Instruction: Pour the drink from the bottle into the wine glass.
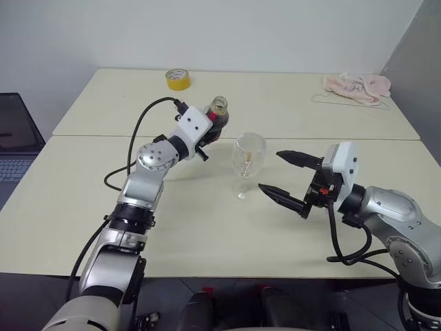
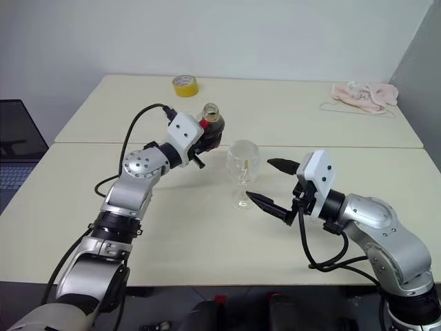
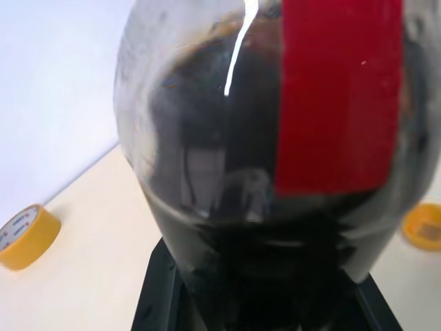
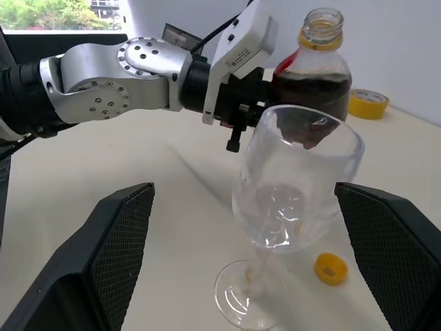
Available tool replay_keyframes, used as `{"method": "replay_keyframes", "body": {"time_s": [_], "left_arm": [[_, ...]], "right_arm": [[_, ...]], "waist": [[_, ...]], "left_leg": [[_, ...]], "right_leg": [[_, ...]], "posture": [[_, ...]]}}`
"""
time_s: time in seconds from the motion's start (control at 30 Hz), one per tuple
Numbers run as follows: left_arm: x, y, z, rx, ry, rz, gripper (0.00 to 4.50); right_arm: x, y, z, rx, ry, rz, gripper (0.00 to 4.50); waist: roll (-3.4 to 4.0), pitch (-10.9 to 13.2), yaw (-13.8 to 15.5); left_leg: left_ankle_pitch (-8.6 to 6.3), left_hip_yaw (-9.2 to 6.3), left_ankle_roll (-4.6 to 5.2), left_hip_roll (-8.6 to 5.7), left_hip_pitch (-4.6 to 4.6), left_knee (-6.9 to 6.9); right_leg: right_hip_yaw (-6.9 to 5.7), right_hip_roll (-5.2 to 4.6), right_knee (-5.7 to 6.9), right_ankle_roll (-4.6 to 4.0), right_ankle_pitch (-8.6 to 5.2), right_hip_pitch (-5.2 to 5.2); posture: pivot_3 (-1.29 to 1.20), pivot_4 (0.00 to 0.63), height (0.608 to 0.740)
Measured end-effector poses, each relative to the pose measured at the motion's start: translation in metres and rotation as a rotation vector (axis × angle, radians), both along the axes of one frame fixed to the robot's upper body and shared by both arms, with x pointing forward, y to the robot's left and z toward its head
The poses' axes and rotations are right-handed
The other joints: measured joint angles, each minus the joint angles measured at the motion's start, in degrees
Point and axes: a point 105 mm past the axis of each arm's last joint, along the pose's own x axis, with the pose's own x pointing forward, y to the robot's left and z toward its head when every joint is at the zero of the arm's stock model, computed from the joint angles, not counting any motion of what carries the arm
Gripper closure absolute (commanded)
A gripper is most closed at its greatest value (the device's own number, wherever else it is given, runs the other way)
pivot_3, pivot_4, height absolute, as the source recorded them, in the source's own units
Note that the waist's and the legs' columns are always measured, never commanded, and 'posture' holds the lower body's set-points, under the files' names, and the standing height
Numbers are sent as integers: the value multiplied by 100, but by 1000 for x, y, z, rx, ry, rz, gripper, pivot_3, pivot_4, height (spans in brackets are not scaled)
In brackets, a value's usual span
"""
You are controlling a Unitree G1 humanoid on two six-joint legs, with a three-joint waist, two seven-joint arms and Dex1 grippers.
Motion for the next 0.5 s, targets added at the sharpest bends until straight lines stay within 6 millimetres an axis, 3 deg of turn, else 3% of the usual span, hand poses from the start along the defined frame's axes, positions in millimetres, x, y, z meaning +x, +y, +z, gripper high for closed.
{"method": "replay_keyframes", "body": {"time_s": [0.23, 0.5], "left_arm": [[5, -14, 15, 64, -97, -67, 3656], [5, -7, 14, 145, -153, -98, 3707]], "right_arm": [[2, 1, 0, 11, 5, -12, 0], [3, 2, 2, 21, -1, -19, 0]], "waist": [[-4, 2, -1], [-5, 3, -5]], "left_leg": [[0, 1, 0, -1, -1, 1], [1, -1, 0, -1, -10, 2]], "right_leg": [[0, 0, 1, 1, 1, -2], [-1, 0, 4, 1, 1, -11]], "posture": [[0, 150, 740], [0, 150, 740]]}}
